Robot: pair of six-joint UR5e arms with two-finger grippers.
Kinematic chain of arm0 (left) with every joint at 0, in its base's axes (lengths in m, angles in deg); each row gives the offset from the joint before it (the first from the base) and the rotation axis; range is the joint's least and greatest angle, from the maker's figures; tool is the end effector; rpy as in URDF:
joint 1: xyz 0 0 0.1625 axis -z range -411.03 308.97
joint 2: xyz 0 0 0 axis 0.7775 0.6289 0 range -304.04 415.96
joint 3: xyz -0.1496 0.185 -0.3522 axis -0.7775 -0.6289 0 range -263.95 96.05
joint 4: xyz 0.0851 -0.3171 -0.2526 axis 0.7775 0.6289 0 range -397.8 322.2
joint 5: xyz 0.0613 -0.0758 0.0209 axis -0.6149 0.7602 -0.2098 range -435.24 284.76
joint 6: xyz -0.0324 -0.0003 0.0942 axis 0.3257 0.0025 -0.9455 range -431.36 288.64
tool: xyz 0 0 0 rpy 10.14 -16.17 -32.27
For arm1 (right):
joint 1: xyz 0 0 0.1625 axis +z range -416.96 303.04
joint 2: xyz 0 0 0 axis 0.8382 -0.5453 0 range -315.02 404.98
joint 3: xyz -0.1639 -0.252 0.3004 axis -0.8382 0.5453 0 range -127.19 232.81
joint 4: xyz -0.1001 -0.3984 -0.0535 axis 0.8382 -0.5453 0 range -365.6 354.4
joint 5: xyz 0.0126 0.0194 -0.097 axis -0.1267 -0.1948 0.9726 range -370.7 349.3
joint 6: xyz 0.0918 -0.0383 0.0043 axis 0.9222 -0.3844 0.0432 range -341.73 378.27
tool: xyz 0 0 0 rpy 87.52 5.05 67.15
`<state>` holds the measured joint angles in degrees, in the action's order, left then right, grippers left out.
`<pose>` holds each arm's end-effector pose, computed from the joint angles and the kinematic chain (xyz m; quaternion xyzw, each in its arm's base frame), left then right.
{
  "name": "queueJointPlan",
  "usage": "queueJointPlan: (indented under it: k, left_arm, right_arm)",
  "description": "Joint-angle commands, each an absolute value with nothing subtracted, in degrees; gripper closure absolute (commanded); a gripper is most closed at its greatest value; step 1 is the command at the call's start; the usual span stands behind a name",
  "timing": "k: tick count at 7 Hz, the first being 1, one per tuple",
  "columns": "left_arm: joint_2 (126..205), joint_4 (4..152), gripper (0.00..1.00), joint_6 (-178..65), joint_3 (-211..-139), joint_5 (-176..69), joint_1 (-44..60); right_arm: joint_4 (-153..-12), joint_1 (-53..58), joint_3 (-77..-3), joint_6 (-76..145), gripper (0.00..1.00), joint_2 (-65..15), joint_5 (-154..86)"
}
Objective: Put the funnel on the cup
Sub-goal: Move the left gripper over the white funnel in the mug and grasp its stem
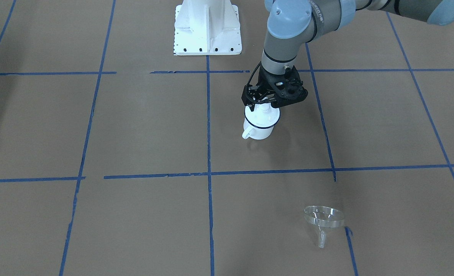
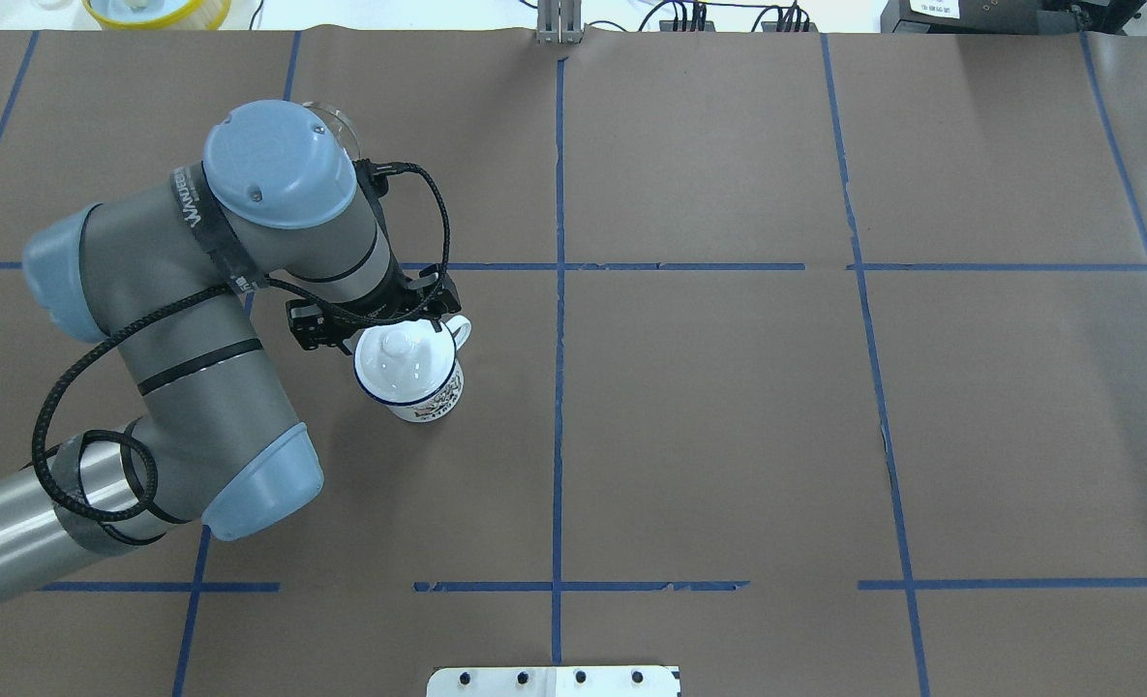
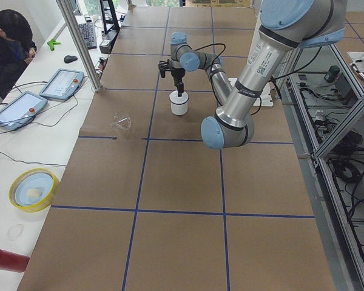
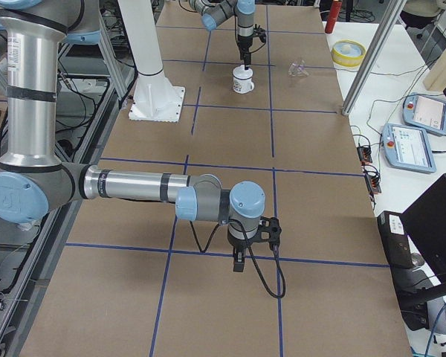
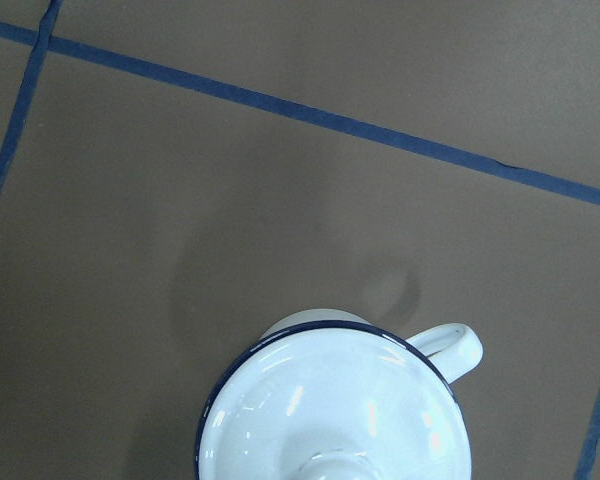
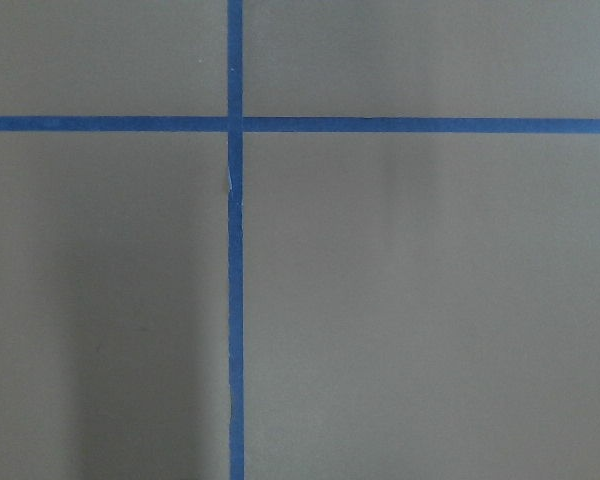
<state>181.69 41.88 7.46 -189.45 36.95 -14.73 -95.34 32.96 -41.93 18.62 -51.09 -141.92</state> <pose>0.4508 -0.4498 0.2061 -0.0270 0.3865 -0.1344 0.9121 0.0671 -0.4456 0.6709 -0.0100 -0.3519 0.0054 0.9360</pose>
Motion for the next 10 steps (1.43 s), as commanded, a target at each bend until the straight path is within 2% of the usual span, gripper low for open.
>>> queueJointPlan:
  k: [1, 3, 4, 5, 7, 10]
  left_arm:
    - [181.4, 43.1, 0.0, 7.7, -189.3, 36.9, -15.3]
    - [181.2, 43.1, 0.0, 7.7, -189.3, 36.9, -16.0]
    - [181.2, 43.1, 0.04, 7.7, -189.3, 36.8, -16.1]
    - [181.1, 43.1, 0.19, 7.6, -189.2, 36.8, -16.1]
    - [181.2, 43.1, 1.0, 7.6, -189.4, 36.6, -16.1]
    - [181.2, 42.5, 1.0, 7.3, -192.0, 36.7, -15.4]
  right_arm:
    - [-95.3, 33.0, -41.9, 18.6, 0.0, -51.1, -141.9]
    - [-95.3, 33.0, -41.9, 18.6, 0.0, -51.1, -141.9]
    - [-95.3, 33.0, -41.9, 18.6, 0.0, -51.1, -141.9]
    - [-95.3, 33.0, -41.9, 18.6, 0.0, -51.1, -141.9]
    - [-95.3, 33.0, -41.9, 18.6, 0.0, -51.1, -141.9]
    - [-95.3, 33.0, -41.9, 18.6, 0.0, -51.1, -141.9]
